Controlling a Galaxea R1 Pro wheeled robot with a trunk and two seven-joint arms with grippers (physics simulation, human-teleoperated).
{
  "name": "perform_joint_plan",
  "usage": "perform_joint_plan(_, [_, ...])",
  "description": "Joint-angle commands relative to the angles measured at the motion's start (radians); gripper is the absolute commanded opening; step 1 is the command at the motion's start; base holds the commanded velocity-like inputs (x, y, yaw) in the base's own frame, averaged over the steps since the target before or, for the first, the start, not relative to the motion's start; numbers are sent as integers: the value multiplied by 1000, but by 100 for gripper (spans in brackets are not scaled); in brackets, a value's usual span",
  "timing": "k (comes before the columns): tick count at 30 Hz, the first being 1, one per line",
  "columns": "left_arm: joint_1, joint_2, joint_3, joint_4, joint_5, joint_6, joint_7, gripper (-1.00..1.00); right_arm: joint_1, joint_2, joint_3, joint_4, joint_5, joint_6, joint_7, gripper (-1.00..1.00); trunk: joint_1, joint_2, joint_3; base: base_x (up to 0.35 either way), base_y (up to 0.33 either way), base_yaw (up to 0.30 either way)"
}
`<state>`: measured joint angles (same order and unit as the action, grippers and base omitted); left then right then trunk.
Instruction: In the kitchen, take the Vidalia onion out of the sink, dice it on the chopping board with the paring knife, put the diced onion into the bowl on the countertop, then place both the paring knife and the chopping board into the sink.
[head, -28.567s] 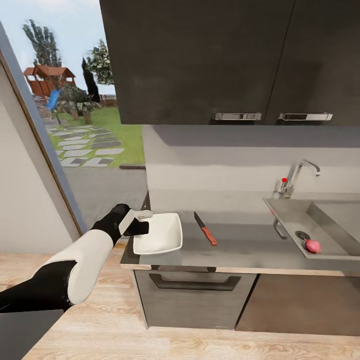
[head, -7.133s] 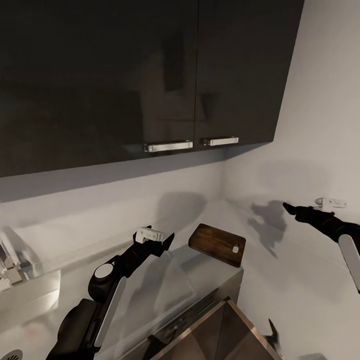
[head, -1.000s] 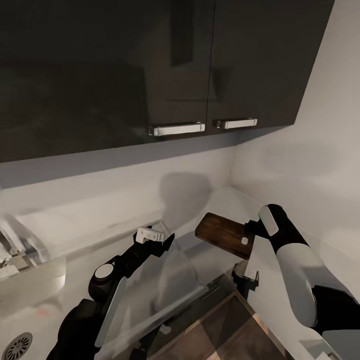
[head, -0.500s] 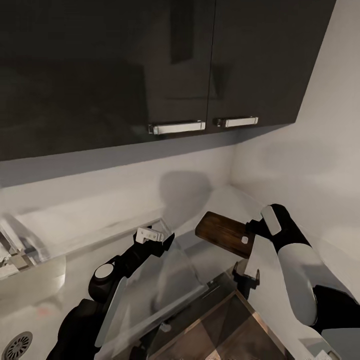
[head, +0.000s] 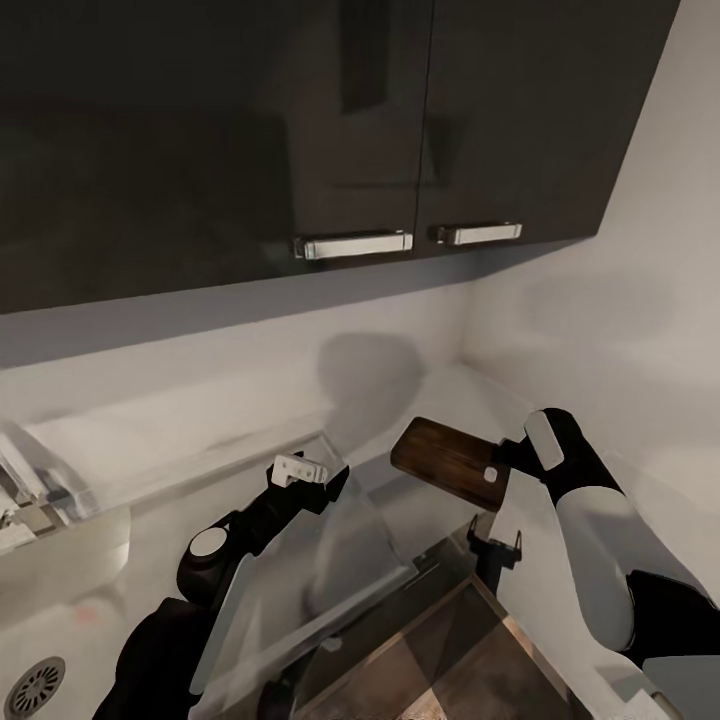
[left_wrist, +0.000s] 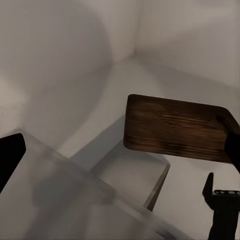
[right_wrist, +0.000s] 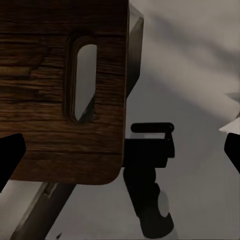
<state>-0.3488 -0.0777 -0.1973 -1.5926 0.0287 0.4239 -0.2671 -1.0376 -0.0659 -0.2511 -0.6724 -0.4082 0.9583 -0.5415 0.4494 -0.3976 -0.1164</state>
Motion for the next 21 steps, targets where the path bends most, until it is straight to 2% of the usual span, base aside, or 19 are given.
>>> perform_joint_plan(1, [-1, -1, 1, -1, 3, 7, -3, 100, -1, 0, 0, -1, -11, 2, -9, 100, 1, -2, -4, 0, 0, 0])
perform_joint_plan(21, [-1, -1, 1, -1, 3, 7, -3, 100, -1, 0, 0, -1, -10, 1, -9, 100, 1, -2, -34, 0, 0, 0])
